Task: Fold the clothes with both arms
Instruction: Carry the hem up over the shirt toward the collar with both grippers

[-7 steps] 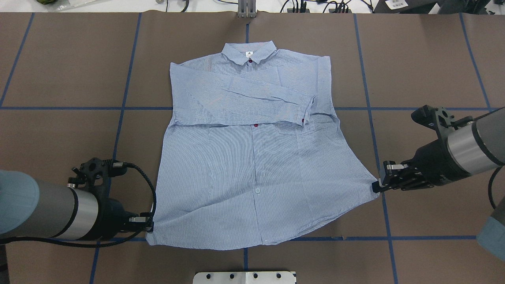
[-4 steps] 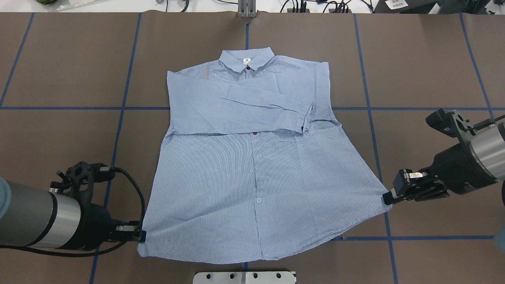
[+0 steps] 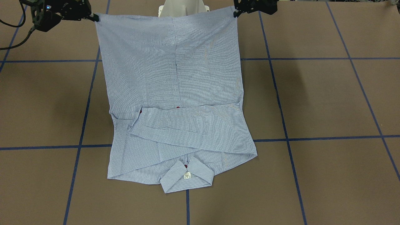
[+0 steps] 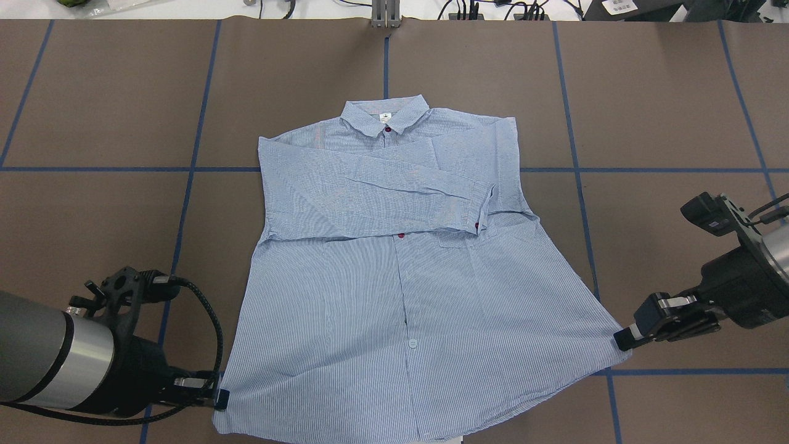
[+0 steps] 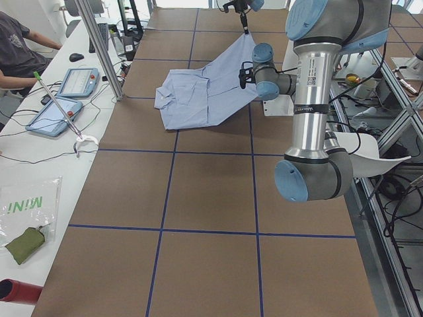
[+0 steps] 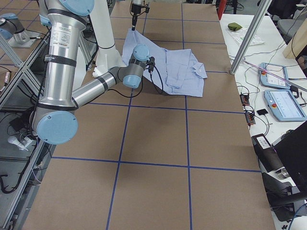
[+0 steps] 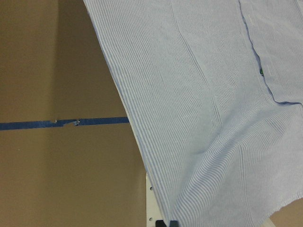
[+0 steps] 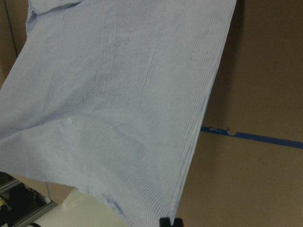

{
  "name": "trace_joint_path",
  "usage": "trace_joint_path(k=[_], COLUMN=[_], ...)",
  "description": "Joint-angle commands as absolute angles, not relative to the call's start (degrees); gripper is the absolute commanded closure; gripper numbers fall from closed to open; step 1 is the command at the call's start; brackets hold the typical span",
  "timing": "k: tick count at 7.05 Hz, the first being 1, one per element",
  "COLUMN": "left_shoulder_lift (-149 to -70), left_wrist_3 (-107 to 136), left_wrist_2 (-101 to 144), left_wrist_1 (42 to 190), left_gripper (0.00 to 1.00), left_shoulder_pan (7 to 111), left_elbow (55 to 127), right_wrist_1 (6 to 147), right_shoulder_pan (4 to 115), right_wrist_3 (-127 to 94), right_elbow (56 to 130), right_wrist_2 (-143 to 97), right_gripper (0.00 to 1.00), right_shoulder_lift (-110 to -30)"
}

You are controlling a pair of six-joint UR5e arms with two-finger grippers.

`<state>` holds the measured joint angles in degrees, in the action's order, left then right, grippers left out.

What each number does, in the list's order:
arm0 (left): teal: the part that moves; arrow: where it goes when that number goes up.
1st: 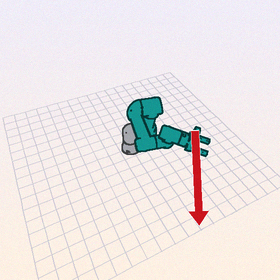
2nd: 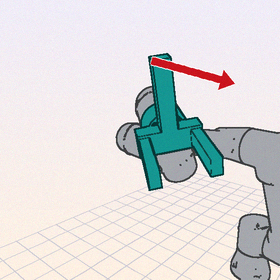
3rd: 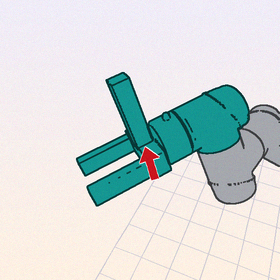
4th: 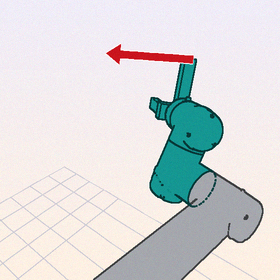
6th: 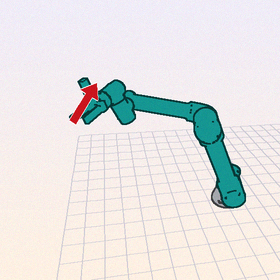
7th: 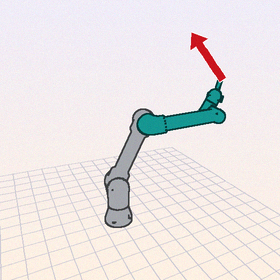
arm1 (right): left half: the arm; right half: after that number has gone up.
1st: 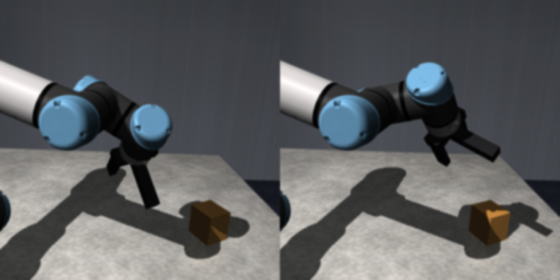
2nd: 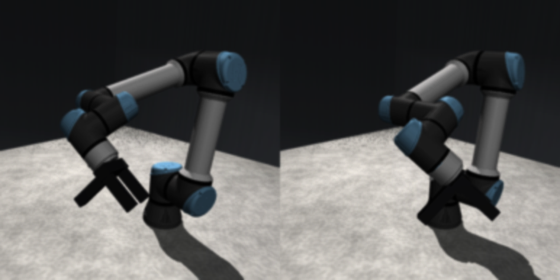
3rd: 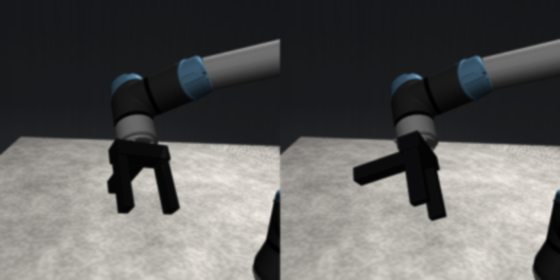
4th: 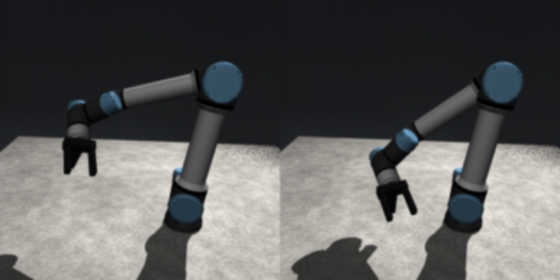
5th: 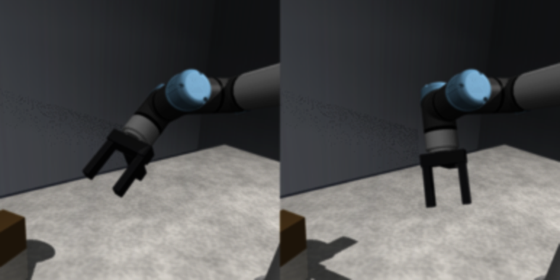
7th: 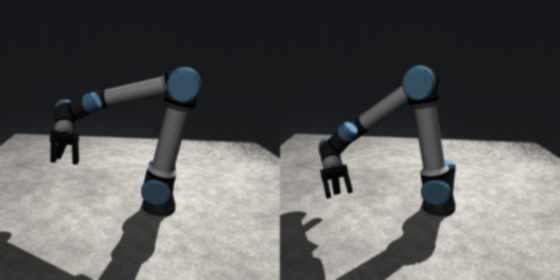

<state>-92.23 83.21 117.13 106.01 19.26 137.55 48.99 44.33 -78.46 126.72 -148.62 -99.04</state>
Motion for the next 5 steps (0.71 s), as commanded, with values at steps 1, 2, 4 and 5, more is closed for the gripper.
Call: trace_joint_path(k=[1,2,4,5], left_shoulder_lift=[-94.03,-94.91,-97.56,-97.65], left_wrist_3=[82.80,82.62,77.37,74.82], left_wrist_2=[116.99,116.72,117.16,117.16], left_wrist_1=[106.26,106.43,106.43,106.44], left_gripper=[1.00,1.00,1.00,1.00], left_shoulder_pan=[19.60,21.60,27.48,30.12], left_elbow=[134.58,131.95,127.99,126.84], right_wrist_1=[48.87,48.95,49.65,49.66], right_shoulder_pan=[47.70,50.42,54.30,55.45], right_wrist_3=[-78.49,-78.40,-78.40,-78.31], right_elbow=[122.63,120.26,115.07,112.26], right_wrist_2=[-148.97,-149.76,-150.82,-150.73], right_gripper=[1.00,1.00,1.00,1.00], right_shoulder_lift=[-94.60,-92.83,-87.65,-85.36])
